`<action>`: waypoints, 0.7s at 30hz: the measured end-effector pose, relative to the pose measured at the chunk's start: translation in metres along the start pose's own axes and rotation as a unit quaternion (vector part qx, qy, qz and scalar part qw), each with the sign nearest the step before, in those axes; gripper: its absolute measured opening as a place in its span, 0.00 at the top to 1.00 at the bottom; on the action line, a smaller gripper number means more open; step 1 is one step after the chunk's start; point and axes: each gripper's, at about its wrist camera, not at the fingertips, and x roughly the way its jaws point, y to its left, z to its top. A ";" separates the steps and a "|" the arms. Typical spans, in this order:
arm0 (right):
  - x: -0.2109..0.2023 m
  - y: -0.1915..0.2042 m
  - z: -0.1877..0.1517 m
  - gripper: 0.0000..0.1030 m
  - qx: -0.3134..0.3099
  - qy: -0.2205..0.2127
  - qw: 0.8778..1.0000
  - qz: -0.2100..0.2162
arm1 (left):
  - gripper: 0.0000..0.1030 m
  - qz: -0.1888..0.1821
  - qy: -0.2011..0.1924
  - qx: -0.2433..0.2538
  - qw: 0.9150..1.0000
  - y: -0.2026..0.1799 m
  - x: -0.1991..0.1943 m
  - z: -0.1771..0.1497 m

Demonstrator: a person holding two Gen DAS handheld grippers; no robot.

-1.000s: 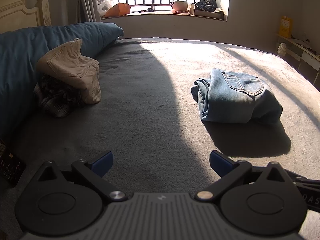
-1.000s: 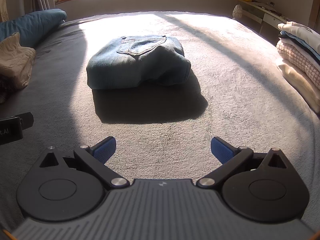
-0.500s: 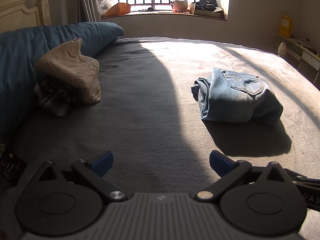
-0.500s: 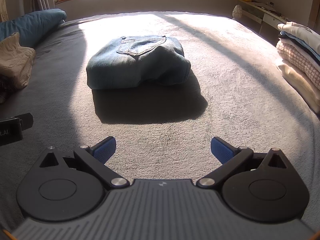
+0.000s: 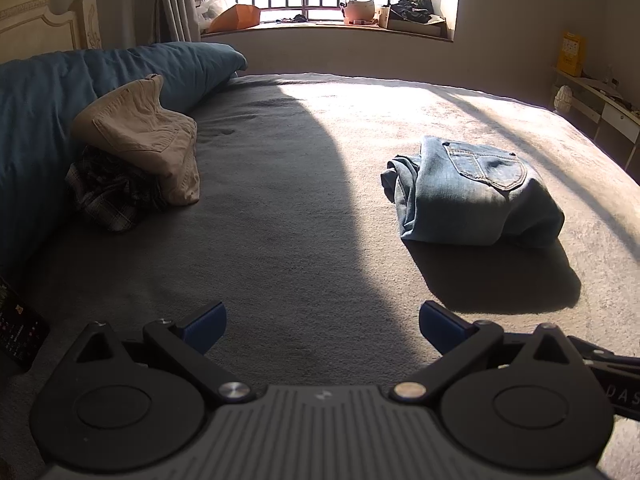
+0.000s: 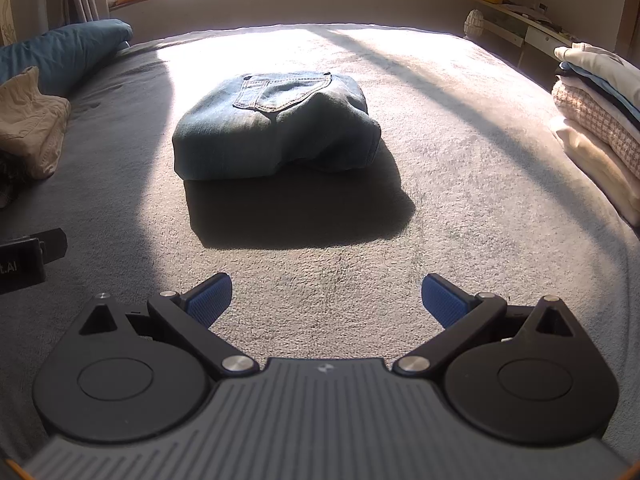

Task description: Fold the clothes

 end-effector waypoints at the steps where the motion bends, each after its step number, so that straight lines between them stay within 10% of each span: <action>1: 0.000 0.000 0.000 0.01 0.002 -0.001 1.000 0.001 | 0.00 -0.001 0.000 -0.001 1.000 0.000 0.000 0.000; 21: 0.002 -0.032 0.039 0.01 0.014 -0.097 0.992 0.074 | 0.00 -0.110 -0.062 -0.002 0.992 -0.002 0.026 0.019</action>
